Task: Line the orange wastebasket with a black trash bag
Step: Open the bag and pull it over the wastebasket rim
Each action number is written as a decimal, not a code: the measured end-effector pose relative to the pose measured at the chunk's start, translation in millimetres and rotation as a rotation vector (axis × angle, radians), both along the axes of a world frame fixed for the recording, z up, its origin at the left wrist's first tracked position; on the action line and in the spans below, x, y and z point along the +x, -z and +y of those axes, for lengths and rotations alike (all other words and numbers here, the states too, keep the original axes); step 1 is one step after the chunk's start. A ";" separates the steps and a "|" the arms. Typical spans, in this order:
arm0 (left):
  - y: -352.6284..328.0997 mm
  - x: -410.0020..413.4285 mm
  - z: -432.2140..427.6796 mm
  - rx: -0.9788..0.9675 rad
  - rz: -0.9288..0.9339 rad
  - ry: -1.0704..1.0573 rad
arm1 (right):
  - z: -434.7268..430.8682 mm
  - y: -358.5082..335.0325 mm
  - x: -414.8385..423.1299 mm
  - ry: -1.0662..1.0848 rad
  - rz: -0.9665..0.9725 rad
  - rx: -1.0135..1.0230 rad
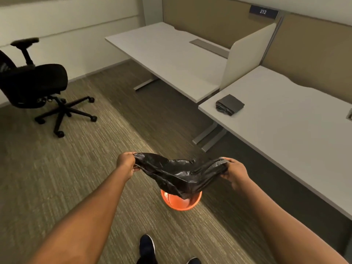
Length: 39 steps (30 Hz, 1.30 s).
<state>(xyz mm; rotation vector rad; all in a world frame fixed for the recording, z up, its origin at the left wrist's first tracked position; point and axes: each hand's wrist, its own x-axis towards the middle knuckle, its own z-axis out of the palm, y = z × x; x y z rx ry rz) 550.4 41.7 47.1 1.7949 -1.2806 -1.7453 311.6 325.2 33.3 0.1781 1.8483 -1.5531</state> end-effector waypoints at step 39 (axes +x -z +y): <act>310.3 -106.5 -56.8 0.026 -0.262 0.238 | -90.5 278.7 -87.4 0.178 0.036 0.521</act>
